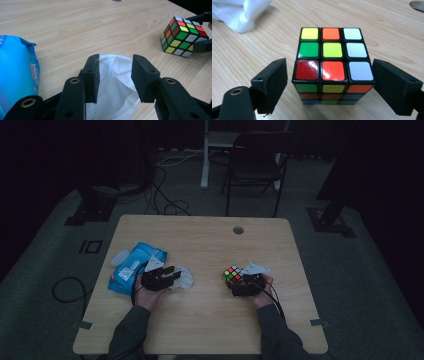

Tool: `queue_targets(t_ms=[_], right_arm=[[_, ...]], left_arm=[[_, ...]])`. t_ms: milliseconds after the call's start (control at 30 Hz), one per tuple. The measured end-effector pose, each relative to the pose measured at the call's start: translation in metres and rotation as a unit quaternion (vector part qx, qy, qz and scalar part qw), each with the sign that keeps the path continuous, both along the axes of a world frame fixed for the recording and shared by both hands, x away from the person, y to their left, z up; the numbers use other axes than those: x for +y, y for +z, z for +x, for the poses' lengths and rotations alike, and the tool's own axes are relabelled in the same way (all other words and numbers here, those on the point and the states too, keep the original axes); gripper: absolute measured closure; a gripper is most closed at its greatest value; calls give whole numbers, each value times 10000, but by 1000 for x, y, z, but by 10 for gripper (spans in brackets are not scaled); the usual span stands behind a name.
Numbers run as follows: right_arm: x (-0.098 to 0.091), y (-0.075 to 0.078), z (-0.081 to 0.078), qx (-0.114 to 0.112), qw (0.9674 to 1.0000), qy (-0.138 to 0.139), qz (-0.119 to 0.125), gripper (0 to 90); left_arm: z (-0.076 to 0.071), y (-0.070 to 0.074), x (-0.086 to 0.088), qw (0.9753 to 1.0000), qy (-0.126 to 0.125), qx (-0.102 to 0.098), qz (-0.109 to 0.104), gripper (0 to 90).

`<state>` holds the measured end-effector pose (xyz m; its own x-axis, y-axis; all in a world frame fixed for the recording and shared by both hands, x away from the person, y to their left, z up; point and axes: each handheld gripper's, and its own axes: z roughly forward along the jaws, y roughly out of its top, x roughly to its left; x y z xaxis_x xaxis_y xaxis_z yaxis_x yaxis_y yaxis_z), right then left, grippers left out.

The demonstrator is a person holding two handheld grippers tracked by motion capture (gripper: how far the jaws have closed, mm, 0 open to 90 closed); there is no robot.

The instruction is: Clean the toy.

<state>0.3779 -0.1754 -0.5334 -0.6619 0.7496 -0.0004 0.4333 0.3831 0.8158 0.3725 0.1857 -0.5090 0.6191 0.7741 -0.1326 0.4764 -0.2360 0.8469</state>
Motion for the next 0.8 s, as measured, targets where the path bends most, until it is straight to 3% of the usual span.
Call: queue_targets(t_ms=[533, 800], right_arm=[[-5, 15, -7, -282, 9994, 0, 196, 143], [-5, 17, -7, -308, 9993, 11, 219, 141]], left_arm=[[-5, 6, -1, 9999, 5, -107, 24, 579], [-6, 6, 1, 9999, 30, -103, 8, 579]])
